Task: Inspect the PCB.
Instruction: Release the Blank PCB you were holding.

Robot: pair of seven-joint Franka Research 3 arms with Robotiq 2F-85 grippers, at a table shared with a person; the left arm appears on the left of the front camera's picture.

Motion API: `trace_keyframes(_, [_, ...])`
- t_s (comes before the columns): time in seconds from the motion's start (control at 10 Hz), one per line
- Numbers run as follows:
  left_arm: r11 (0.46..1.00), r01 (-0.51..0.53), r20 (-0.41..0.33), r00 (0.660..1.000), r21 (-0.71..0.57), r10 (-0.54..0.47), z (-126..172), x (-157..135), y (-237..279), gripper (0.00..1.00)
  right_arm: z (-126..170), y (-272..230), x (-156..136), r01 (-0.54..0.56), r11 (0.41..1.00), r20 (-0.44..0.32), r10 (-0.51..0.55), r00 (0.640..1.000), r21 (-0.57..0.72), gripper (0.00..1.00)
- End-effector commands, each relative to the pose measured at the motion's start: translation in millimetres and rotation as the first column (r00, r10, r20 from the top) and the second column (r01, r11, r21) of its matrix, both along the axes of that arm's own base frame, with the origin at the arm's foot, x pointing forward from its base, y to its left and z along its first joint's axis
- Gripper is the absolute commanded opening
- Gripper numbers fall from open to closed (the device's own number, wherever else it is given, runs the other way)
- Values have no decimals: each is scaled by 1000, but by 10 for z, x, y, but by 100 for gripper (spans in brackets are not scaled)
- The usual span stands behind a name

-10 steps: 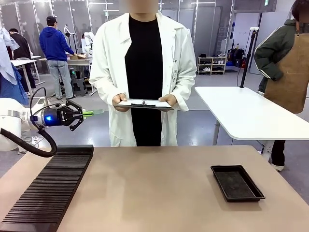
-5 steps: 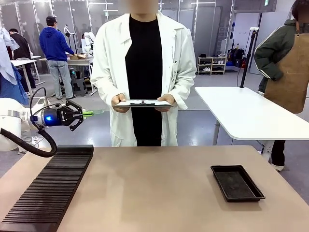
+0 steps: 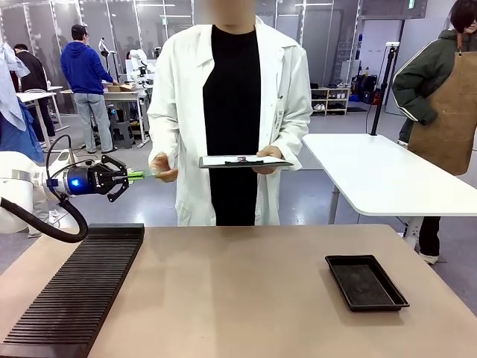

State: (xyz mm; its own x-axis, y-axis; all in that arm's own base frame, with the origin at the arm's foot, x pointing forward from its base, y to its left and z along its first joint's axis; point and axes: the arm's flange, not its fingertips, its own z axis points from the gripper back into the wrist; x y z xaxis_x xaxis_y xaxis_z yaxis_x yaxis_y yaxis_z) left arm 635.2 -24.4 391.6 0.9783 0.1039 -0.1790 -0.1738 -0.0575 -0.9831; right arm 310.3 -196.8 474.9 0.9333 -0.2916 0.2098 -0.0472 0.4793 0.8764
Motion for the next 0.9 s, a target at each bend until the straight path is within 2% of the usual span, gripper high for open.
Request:
trace_keyframes(0.0, [1000,6,-13,1000,-6,-6,13,-6,-2,3,19,-5,-15,-3,1000,-8,3,1000,-7,100])
trace_keyframes(0.8, [1000,6,-13,1000,-6,-6,13,-6,-2,3,19,-5,-15,-3,1000,-8,3,1000,-7,100])
